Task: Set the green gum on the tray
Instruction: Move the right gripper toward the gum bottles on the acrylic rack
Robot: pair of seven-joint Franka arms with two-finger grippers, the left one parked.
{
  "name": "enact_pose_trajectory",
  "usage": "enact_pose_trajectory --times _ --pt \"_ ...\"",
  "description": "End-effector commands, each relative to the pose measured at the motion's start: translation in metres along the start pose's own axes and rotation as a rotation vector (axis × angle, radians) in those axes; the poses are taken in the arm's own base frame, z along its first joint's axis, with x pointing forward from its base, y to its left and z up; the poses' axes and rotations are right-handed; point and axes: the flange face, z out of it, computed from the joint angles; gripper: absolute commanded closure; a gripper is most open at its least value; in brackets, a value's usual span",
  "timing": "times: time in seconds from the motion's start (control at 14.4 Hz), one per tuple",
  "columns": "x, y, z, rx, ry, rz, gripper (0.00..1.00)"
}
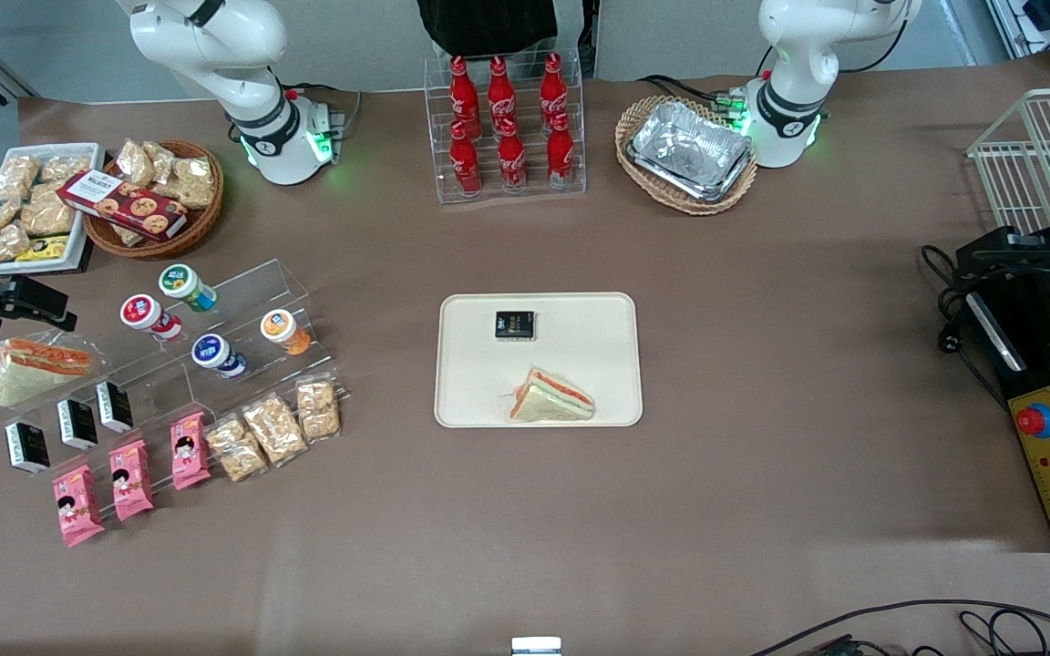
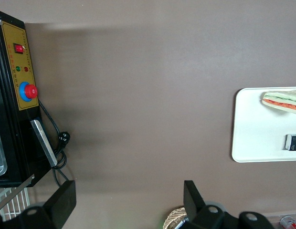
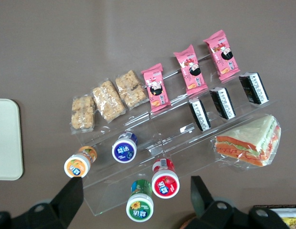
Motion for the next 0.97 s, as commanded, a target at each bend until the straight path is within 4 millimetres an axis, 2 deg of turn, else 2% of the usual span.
enact_pose_trajectory --times 0.0,0.49,0.63,0.77,0.9 --pt "-0.006 -0.003 -0.001 0.0 -0.028 -0.01 0.0" --pt "-0.006 -0.006 -0.004 -0.021 -0.024 -0.009 0.0" --pt "-0.011 -0.014 -0.011 -0.021 -0.022 -0.021 0.0" --pt "-0.025 -0.018 -0.002 -0.016 -0.075 -0.024 0.0" --pt "-0.047 -0.021 0.006 -0.02 -0.06 -0.022 0.0"
